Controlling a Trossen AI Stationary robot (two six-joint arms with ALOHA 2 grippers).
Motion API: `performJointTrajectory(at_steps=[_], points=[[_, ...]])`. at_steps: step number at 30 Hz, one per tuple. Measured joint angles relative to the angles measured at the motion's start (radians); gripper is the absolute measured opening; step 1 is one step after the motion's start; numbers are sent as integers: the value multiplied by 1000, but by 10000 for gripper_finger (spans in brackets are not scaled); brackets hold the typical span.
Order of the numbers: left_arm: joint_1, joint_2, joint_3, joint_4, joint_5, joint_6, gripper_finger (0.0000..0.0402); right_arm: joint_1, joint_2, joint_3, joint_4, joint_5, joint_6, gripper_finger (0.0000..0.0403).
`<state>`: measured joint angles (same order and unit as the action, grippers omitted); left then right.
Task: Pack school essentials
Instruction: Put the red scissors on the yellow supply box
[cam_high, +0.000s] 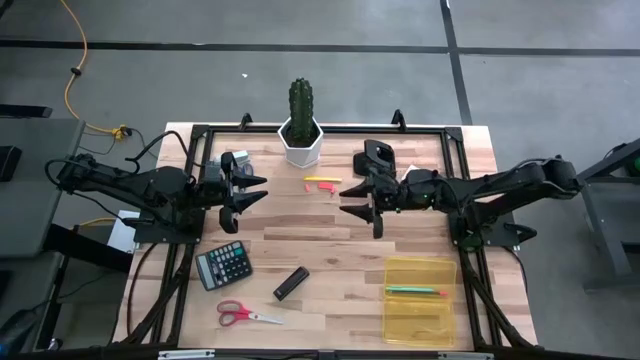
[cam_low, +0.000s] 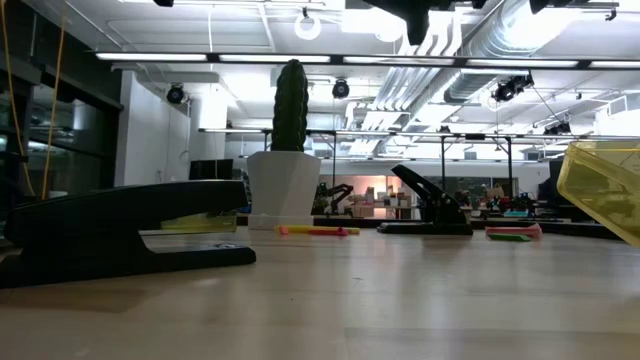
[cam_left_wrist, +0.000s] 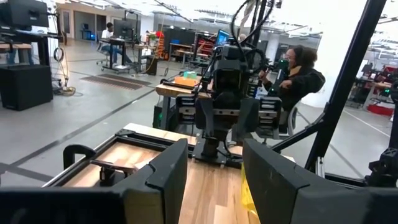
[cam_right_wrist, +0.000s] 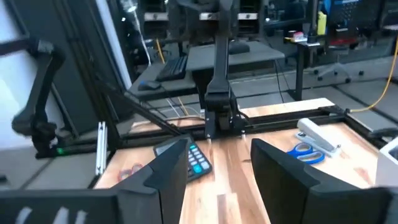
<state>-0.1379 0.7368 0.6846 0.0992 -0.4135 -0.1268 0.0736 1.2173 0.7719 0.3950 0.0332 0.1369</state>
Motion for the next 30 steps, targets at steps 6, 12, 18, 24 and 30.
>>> performJointTrajectory(at_steps=[6,12,18,24,30], points=[[0,0,0,-6,-2,0,142,-1,-1,18,3,3,-33,168],[0,0,0,-3,-2,0,142,-1,-1,18,0,3,-33,168],[0,2,0,4,90,-132,142,-1,-1,18,-3,4,-30,168],[-94,89,1,-210,285,-353,142,-1,-1,18,-11,5,-23,168],[-347,291,0,-406,410,-562,142,-2,-1,18,-24,23,-23,168]])
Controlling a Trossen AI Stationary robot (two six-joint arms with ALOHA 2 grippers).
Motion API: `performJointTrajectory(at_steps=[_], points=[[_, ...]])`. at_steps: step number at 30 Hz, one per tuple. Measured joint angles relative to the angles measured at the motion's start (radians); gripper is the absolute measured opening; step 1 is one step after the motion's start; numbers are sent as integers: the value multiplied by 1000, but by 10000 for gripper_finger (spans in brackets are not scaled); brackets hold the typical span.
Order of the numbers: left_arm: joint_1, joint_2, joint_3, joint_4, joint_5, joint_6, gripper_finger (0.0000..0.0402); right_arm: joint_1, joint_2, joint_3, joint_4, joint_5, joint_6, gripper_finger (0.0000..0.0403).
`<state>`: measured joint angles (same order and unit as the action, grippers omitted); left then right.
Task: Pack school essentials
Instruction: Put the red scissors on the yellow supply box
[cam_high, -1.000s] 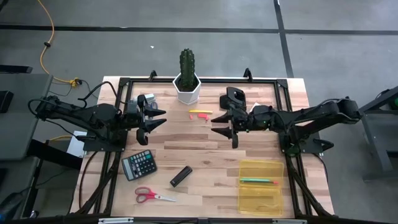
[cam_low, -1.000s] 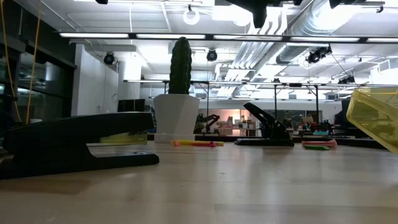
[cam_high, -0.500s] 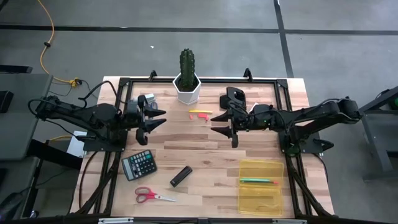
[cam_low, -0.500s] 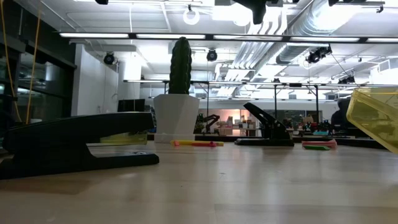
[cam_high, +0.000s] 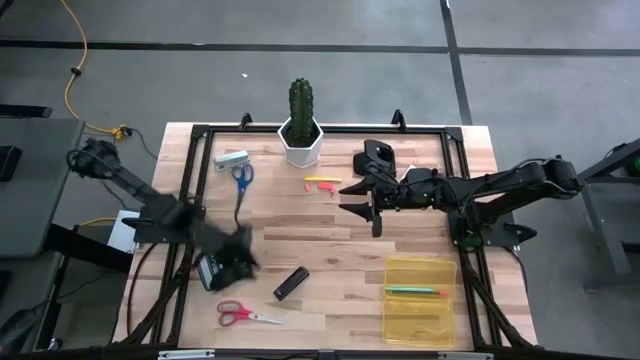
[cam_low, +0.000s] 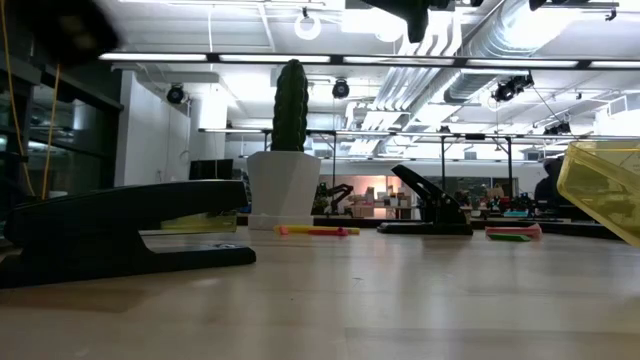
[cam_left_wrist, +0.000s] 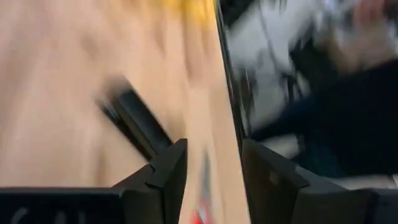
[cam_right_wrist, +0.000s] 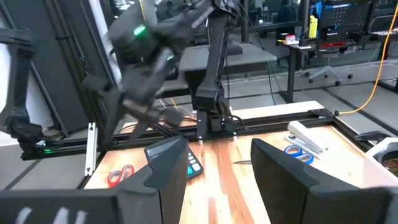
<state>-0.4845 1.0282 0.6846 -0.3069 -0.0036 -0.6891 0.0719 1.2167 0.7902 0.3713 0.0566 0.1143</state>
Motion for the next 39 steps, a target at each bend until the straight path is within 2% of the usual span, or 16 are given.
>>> performJointTrajectory(at_steps=[5,10,17,21,39], points=[[-199,168,0,-49,17,-123,142,0,0,0,-20,1,0,168],[-292,313,0,-64,-20,-200,142,0,0,0,-40,30,0,168],[-301,422,21,-72,-64,-215,142,0,0,0,-47,49,0,168],[-302,451,23,-92,-36,-209,142,0,0,0,-54,49,0,168],[-302,460,23,-165,-12,-197,142,0,1,0,-79,50,1,168]])
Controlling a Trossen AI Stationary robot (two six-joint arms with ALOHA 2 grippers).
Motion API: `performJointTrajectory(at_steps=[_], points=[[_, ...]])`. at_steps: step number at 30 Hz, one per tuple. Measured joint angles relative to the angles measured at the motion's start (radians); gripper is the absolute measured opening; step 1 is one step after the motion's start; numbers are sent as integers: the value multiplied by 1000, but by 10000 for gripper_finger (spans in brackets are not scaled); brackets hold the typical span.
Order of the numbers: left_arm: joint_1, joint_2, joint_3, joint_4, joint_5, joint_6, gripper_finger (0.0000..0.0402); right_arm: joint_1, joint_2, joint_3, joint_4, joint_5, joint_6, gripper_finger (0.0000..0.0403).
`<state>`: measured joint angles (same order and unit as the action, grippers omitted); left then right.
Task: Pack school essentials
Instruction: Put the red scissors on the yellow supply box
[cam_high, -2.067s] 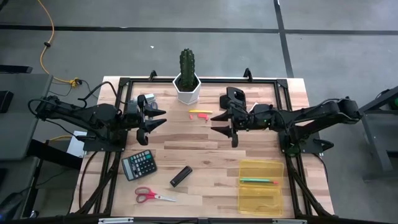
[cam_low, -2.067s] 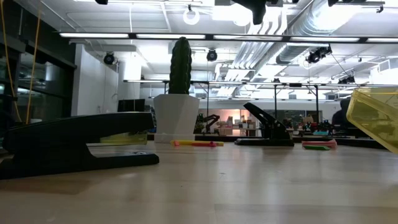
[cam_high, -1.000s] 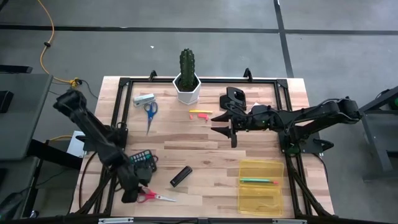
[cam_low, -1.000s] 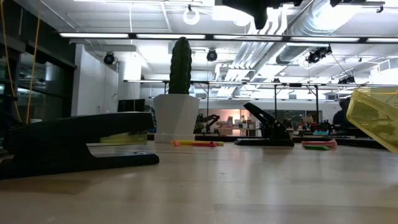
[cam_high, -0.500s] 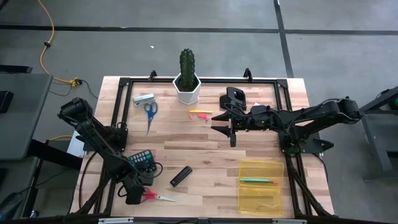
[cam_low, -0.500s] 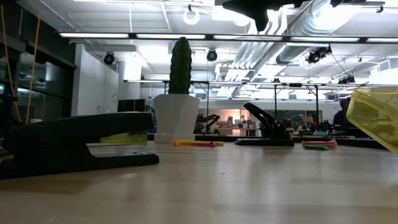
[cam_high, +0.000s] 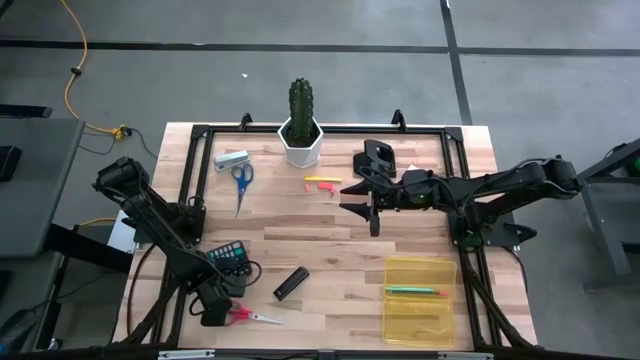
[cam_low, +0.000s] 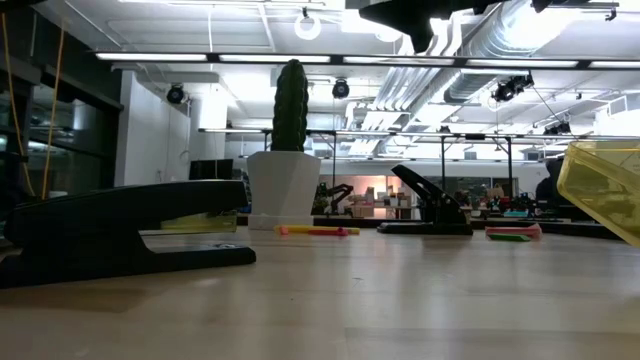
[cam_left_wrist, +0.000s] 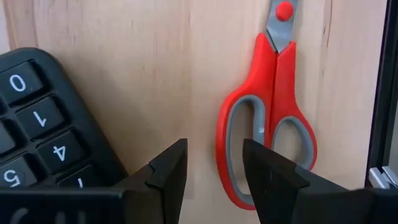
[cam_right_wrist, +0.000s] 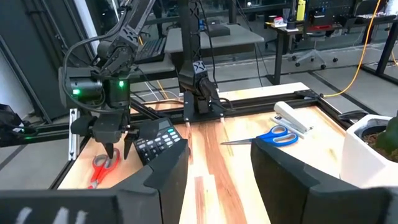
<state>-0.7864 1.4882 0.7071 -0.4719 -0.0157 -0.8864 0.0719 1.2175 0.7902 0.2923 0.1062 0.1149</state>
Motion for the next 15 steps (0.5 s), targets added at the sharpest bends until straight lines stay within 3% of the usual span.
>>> performJointTrajectory(at_steps=[8,15], points=[[-17,48,2,16,30,-2,142,0,0,0,-4,1,0,168],[-41,85,33,-5,-8,-53,142,0,0,0,-4,1,0,168]])
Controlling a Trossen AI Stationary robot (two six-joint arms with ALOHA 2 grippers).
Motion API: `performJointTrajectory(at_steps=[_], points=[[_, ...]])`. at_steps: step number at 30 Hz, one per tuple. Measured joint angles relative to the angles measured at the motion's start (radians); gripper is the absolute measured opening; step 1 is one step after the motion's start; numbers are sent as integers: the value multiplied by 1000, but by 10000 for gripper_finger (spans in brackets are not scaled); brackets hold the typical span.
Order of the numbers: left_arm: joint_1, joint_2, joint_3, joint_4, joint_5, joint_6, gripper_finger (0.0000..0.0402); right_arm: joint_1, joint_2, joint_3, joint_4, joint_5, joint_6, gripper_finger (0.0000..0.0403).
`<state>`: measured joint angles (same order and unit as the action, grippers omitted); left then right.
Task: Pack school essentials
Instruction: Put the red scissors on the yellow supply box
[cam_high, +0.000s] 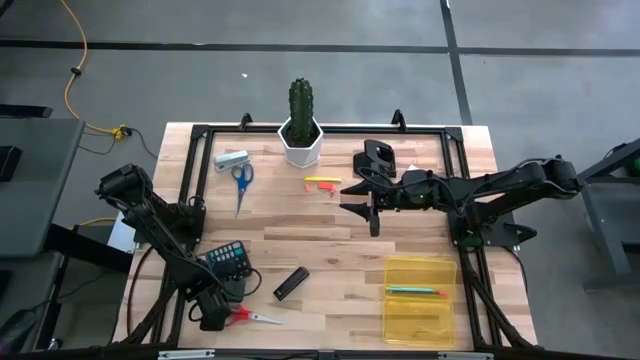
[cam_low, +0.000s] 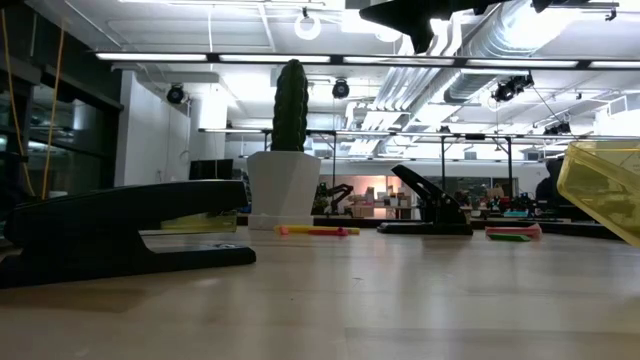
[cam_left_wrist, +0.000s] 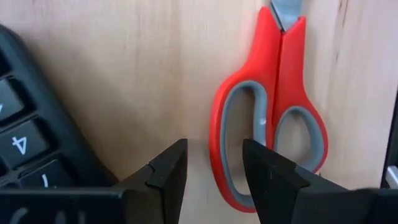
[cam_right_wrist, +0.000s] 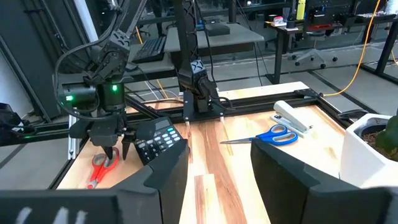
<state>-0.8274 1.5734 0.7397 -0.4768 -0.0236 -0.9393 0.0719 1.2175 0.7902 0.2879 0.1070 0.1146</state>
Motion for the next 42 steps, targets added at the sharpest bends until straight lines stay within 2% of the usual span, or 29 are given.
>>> performJointTrajectory(at_steps=[4,7,13,15,19,24,26,29,33,37,42], points=[[0,16,4,-18,-11,-55,140,0,0,0,0,0,0,168],[0,21,4,-30,-17,-71,120,0,0,0,0,0,0,168],[10,2,3,-49,-3,-121,26,0,0,0,0,0,0,168],[11,-19,-1,-52,6,-116,12,0,0,0,-1,0,0,168],[20,-116,-1,-50,35,-73,22,0,0,0,-3,0,0,168],[62,-339,9,-54,25,-44,8,0,0,0,3,8,4,168],[99,-452,27,-56,-52,-38,7,0,0,0,12,8,18,168],[179,-610,63,-96,-257,10,7,0,0,0,31,7,17,168],[321,-775,81,-65,-511,156,7,0,0,0,50,-24,19,168],[476,-883,61,40,-611,342,7,1,0,0,107,-47,51,168],[634,-888,-3,107,-740,420,6,1,0,0,179,-20,119,168]])
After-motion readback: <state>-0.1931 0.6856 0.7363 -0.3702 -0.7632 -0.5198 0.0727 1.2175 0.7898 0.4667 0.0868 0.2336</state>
